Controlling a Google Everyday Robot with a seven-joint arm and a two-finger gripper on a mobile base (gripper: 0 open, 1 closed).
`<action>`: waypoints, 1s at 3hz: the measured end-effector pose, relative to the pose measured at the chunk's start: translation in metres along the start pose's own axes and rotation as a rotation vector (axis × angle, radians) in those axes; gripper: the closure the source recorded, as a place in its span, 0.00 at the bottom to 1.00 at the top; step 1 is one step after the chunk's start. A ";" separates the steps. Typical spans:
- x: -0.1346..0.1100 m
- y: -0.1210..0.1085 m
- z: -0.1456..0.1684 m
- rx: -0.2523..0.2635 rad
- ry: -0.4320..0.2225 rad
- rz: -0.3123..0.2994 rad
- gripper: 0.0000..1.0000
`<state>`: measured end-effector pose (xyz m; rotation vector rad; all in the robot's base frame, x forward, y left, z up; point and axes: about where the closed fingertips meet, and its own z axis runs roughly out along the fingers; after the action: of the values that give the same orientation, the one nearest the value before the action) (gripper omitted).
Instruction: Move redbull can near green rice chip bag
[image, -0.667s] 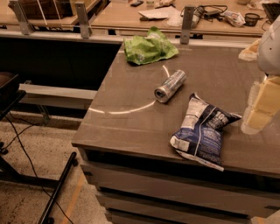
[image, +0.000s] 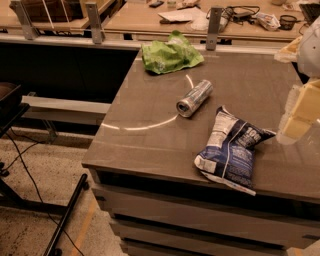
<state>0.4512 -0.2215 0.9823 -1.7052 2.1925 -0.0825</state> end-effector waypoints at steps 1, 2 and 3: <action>-0.018 -0.043 0.021 0.018 -0.076 -0.069 0.00; -0.036 -0.080 0.041 0.037 -0.147 -0.120 0.00; -0.066 -0.115 0.079 0.050 -0.216 -0.163 0.00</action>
Offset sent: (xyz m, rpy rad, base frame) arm 0.1495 0.0300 -0.0141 0.1499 -0.1491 0.2177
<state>0.5967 -0.1764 0.9551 -1.7727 1.8808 0.0052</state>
